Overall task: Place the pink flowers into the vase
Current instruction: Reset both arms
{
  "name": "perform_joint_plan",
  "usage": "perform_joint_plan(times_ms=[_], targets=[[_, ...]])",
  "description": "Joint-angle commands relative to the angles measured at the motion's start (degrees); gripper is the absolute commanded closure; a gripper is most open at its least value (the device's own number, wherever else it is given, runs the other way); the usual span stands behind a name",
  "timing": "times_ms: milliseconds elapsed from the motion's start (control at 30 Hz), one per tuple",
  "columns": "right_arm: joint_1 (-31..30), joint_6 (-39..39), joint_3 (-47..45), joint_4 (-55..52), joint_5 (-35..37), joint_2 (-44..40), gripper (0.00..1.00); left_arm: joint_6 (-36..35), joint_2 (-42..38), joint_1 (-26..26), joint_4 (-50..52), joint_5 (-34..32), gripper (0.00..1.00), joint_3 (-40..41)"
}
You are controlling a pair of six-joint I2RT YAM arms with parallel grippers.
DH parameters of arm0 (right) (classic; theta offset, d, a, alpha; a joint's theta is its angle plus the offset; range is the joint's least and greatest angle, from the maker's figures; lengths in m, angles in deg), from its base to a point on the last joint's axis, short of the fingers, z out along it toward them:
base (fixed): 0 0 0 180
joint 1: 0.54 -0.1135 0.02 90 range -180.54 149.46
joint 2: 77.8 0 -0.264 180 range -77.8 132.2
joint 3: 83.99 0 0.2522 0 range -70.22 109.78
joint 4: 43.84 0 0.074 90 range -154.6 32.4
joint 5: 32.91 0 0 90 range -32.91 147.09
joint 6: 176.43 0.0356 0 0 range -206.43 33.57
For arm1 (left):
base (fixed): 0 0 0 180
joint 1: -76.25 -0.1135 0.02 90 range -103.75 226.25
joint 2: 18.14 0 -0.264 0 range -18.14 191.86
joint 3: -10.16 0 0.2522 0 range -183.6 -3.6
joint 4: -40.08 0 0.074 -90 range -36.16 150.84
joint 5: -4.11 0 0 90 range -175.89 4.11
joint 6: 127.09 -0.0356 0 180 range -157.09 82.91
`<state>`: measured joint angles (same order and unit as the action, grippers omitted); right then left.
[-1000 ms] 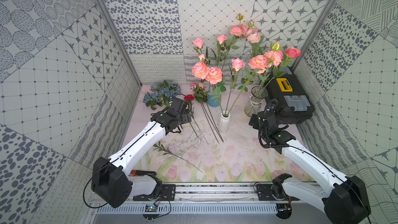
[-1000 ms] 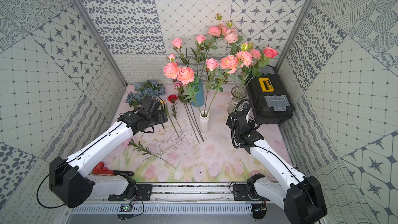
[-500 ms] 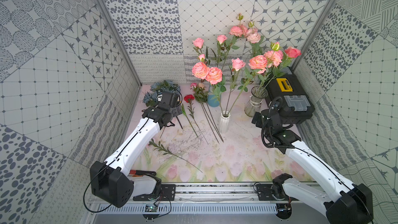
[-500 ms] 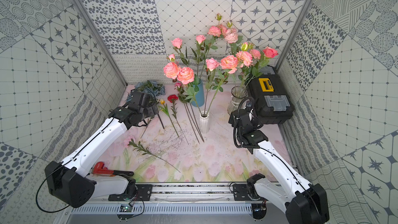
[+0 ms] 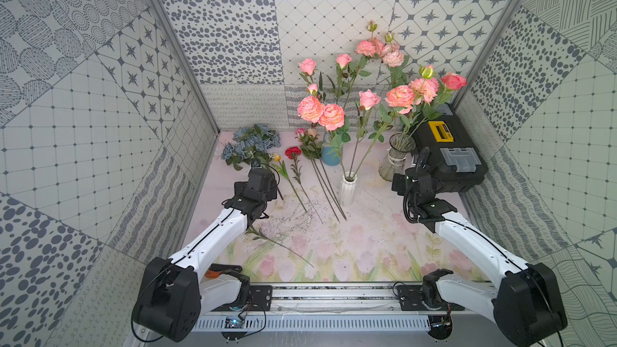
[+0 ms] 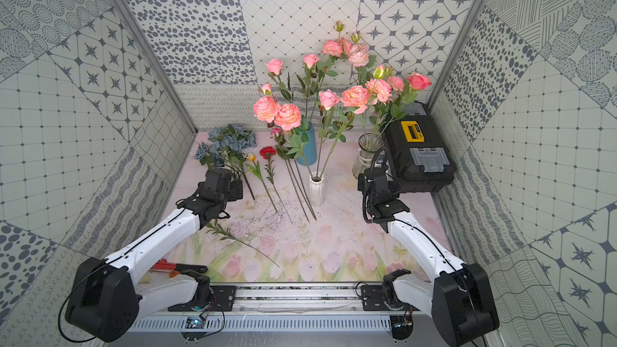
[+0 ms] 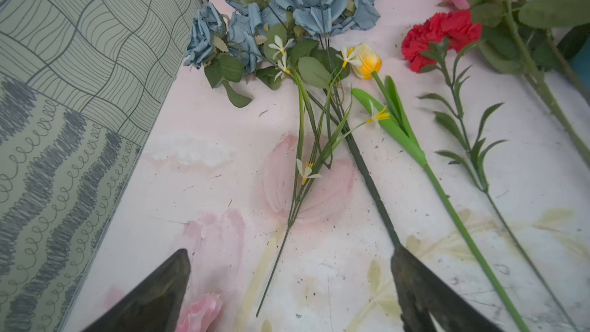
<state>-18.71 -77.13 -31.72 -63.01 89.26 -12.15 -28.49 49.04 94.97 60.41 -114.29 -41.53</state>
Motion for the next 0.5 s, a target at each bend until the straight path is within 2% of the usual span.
perform_joint_plan(times_ms=[0,133,267,300,333,467], targets=[[1.3,-5.4,-3.6,11.5,-1.7,-0.1,0.02,-13.7,-1.1,-2.5,-34.9,0.4,0.02,11.6],[5.6,0.1,-9.6,18.6,-4.5,-0.7,0.02,-10.6,2.3,-4.0,-33.4,0.1,0.02,13.5],[7.7,-1.5,-16.3,33.4,-8.5,2.5,0.02,-10.1,7.5,-4.9,-39.8,0.9,0.02,16.5],[7.9,-1.9,-17.2,36.1,-9.2,3.6,0.02,-9.4,7.3,-4.9,-36.8,1.6,0.02,15.4],[8.0,-2.2,-18.3,38.4,-9.8,4.4,0.02,-10.1,7.5,-5.2,-37.9,2.9,0.02,16.0],[8.5,-1.9,-22.0,48.9,-10.4,7.4,0.02,-12.3,8.1,-5.7,-46.7,2.7,0.02,18.8]])
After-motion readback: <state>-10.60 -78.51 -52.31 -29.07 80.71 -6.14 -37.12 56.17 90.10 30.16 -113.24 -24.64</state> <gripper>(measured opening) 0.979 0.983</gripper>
